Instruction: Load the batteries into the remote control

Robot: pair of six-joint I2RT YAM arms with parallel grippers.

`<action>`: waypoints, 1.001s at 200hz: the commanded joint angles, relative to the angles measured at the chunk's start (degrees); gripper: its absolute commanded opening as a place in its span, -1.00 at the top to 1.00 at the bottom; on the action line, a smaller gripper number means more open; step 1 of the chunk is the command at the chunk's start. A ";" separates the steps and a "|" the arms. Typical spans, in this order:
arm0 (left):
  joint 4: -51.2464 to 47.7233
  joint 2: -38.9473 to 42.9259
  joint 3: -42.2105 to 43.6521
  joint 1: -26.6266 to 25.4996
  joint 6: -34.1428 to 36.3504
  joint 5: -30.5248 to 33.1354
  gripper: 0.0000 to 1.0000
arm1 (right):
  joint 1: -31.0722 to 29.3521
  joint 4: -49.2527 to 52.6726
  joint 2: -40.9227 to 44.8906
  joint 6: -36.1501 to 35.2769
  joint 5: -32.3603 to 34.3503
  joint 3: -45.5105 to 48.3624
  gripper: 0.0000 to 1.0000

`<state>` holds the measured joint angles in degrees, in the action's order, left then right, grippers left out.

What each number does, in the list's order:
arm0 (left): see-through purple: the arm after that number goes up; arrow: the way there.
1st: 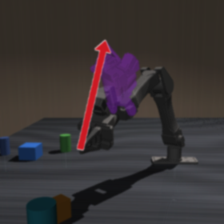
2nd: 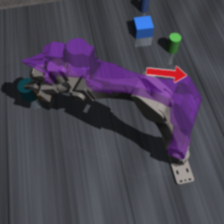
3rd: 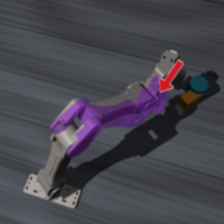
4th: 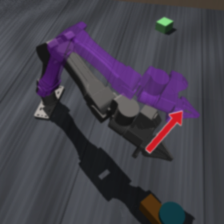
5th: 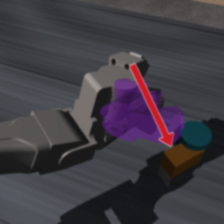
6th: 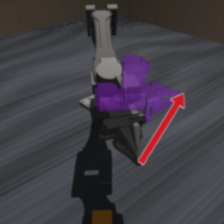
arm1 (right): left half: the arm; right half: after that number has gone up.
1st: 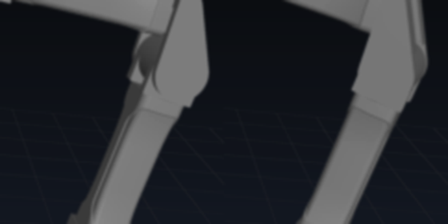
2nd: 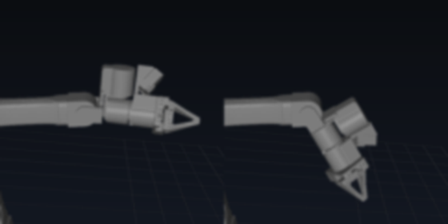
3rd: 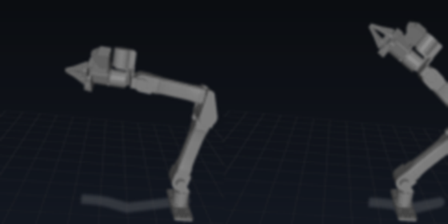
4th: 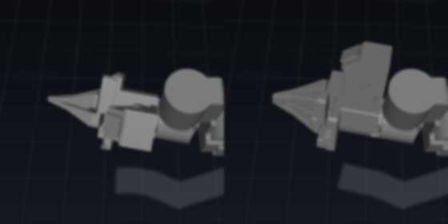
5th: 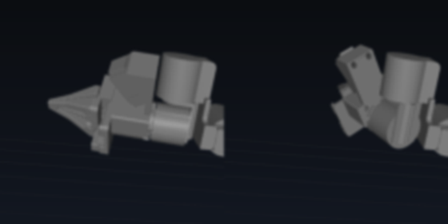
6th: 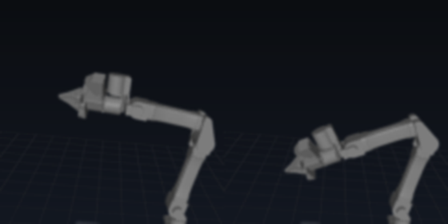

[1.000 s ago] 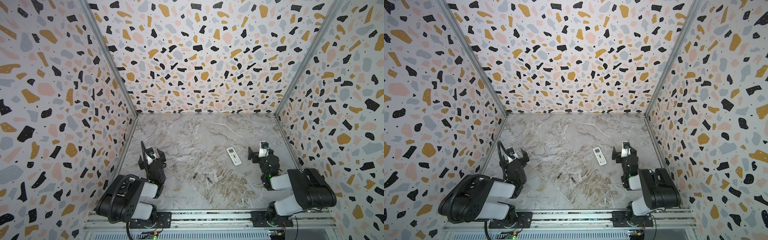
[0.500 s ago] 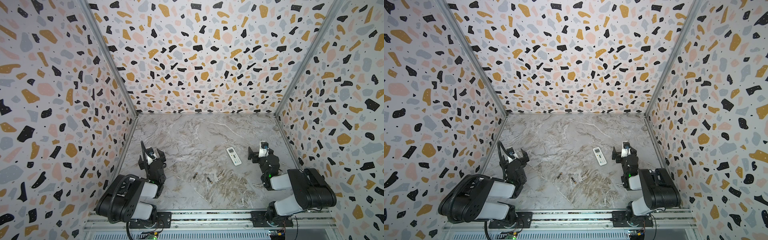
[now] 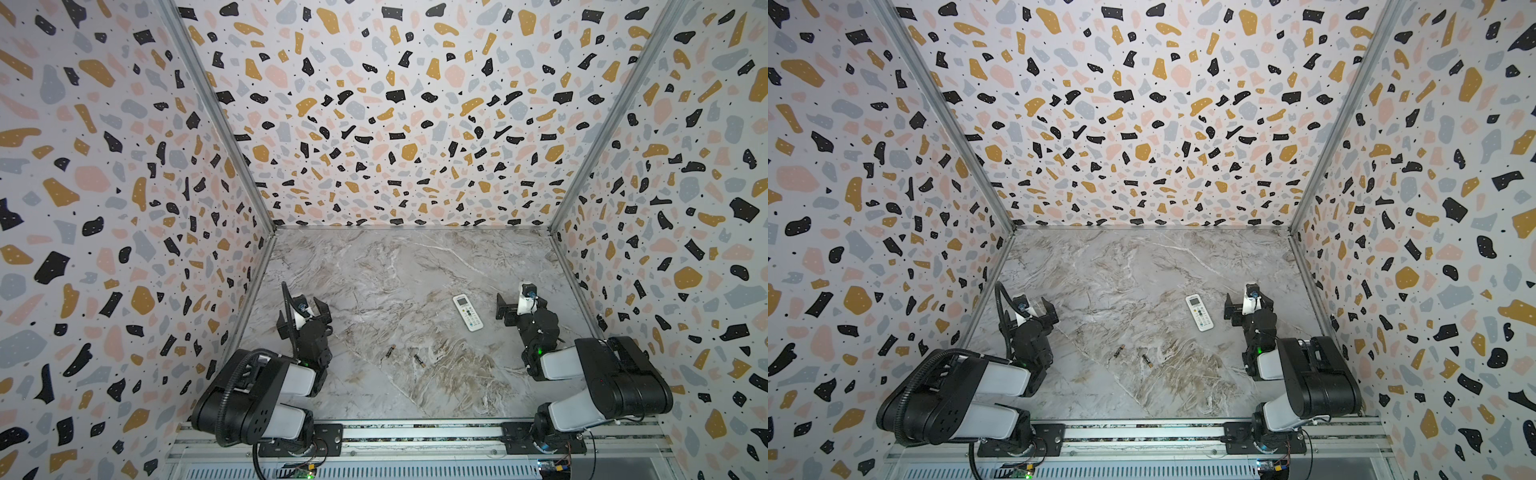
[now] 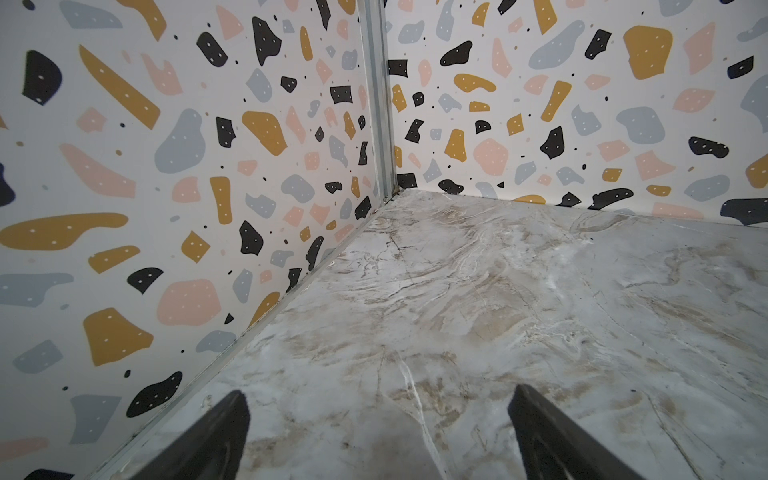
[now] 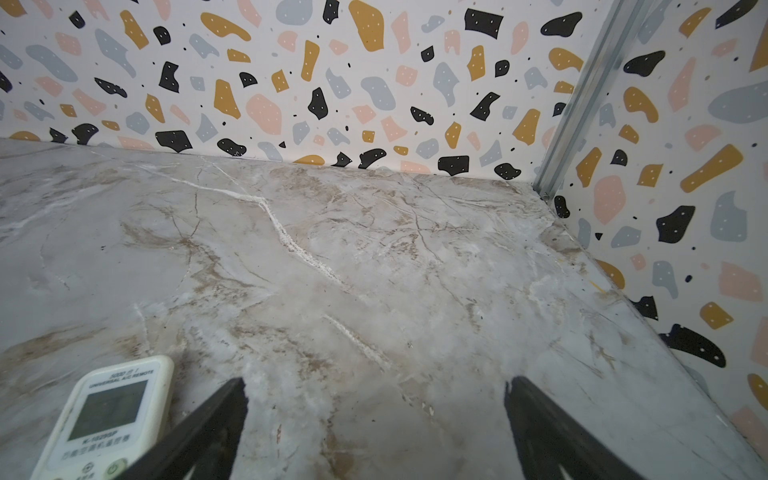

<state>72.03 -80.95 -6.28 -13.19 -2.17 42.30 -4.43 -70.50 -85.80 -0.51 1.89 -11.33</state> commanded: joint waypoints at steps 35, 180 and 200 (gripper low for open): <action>2.06 0.53 -0.79 0.28 -0.22 -0.03 -0.99 | 0.23 0.45 0.47 -0.43 -0.33 -1.11 -0.98; 1.48 0.80 -0.92 0.89 -0.57 -0.87 -0.99 | -1.81 6.20 6.41 -2.14 2.02 -1.77 -0.98; -0.98 2.34 -1.42 0.89 -1.53 0.46 -0.99 | -4.24 14.35 11.50 -3.86 4.10 -3.13 -0.98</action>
<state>71.57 -80.68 -6.28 -12.71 -2.42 41.36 -6.13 -64.93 -80.27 -1.83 3.33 -11.57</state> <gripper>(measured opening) 0.992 0.990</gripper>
